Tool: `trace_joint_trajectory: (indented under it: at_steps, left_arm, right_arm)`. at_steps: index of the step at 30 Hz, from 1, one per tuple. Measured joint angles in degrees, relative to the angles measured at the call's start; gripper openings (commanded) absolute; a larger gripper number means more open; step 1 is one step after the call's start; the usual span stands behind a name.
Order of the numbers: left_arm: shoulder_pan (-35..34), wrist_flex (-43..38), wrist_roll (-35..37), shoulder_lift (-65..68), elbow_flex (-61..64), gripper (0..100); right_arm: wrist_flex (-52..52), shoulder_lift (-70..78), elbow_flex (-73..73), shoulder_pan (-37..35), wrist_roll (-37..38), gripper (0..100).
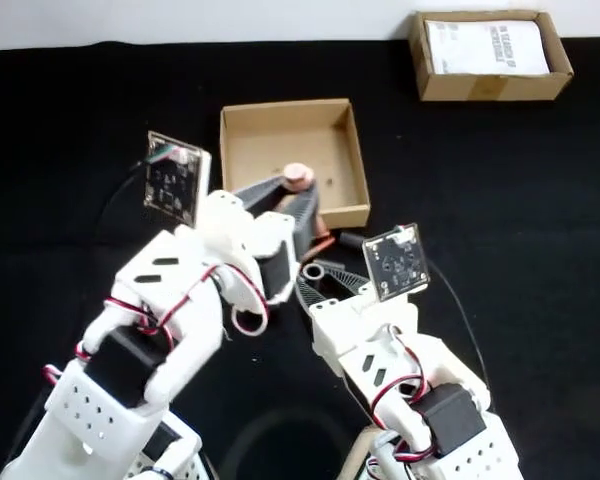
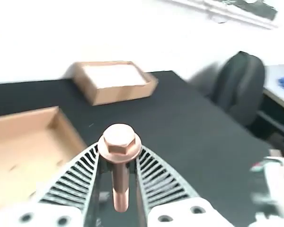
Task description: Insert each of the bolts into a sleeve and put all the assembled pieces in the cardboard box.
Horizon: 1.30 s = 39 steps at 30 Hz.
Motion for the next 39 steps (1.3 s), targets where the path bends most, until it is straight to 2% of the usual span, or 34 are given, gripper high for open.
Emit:
trace_joint_trajectory:
  at_steps: [6, 13, 20, 28, 36, 39]
  left_arm:
    - [3.69, -0.09, -0.09, 4.13, -1.23, 1]
    - [3.87, 7.03, -4.13, 4.75, -3.34, 1]
    - [3.87, 7.56, -5.80, 5.01, -3.34, 1]
    - [3.96, -0.97, -6.15, 5.10, 3.69, 1]
    - [4.48, -1.85, -6.15, 5.01, 5.19, 1]
    - [4.57, -1.85, -8.62, 5.01, 5.19, 1]
  right_arm:
    - [0.00, 0.00, 0.00, 0.00, 0.00, 0.7]
    - [0.00, 0.00, 0.00, 3.25, 0.00, 0.7]
    - [0.00, 0.00, 0.00, 3.69, 0.00, 0.7]
    - [0.00, 0.00, 0.00, 3.69, 0.00, 0.7]
    - [0.00, 0.00, 0.09, 3.69, 0.00, 0.7]
    - [0.00, 0.00, 0.09, 3.69, 0.00, 0.7]
